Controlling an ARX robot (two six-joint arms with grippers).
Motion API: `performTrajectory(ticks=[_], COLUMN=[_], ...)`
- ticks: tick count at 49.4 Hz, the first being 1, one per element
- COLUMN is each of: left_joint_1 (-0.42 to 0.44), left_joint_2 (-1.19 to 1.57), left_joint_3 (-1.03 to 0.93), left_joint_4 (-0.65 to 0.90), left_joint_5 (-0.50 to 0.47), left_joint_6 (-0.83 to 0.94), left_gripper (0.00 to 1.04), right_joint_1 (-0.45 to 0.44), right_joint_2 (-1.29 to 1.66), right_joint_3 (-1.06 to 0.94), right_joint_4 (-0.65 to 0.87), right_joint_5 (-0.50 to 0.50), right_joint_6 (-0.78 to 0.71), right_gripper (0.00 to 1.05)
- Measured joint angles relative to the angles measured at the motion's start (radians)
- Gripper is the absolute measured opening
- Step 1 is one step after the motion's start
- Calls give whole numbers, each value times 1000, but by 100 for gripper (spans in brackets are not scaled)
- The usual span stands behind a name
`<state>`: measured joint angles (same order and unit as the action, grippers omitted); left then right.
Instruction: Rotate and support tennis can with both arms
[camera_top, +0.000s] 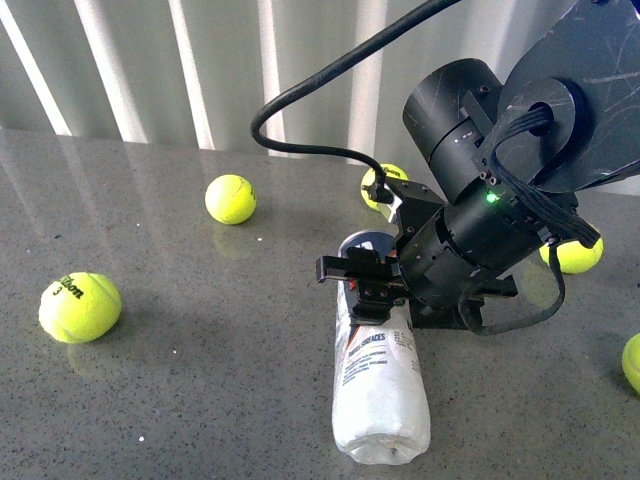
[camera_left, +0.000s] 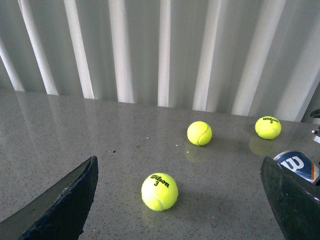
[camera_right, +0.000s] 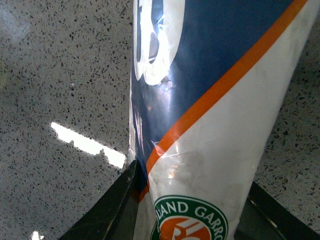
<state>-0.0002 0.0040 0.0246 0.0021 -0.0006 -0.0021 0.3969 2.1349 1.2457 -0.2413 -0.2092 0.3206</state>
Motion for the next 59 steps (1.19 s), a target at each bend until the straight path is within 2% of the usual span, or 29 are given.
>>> performTrajectory(ticks=[5, 17, 37, 46, 48, 54, 59], left_joint_1=[0, 0, 0, 0, 0, 0, 0], left_joint_2=[0, 0, 0, 0, 0, 0, 0], left_joint_3=[0, 0, 0, 0, 0, 0, 0], left_joint_4=[0, 0, 0, 0, 0, 0, 0], left_joint_5=[0, 0, 0, 0, 0, 0, 0], left_joint_6=[0, 0, 0, 0, 0, 0, 0], left_gripper=[98, 98, 98, 98, 98, 98, 98], right_joint_1=[-1, -2, -8, -29, -38, -51, -59], right_joint_2=[-2, -10, -51, -120, -146, -247, -327], right_joint_3=[0, 0, -14, -26, -30, -82, -182], right_joint_4=[2, 6, -5, -10, -6, 91, 253], right_joint_5=[-3, -4, -3, -2, 5, 116, 153], right_joint_6=[0, -2, -7, -40, -63, -243, -536], right_gripper=[34, 18, 7, 6, 6, 6, 6])
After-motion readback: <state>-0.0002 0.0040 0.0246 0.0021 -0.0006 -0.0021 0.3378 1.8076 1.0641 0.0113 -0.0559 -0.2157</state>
